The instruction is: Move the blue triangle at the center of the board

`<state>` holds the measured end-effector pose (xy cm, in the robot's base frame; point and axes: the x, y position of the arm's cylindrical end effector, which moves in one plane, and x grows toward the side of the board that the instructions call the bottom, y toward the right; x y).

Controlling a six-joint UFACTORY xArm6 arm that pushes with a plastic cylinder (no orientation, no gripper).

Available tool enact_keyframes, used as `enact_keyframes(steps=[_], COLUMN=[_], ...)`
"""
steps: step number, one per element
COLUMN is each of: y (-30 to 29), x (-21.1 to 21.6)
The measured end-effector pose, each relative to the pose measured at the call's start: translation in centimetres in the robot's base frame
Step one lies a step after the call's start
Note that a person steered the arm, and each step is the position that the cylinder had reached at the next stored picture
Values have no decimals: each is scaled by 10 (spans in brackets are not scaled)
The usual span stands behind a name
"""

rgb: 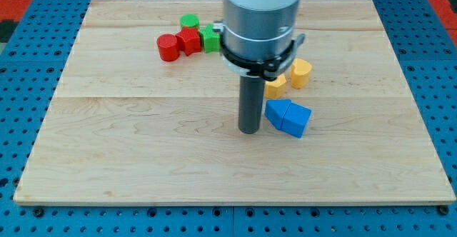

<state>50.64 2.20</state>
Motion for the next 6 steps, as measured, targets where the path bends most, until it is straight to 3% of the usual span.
enact_keyframes(steps=[1,2,3,4,5,6], y=[57,132,71,53,39,17], x=[30,14,14,-6,-2,29])
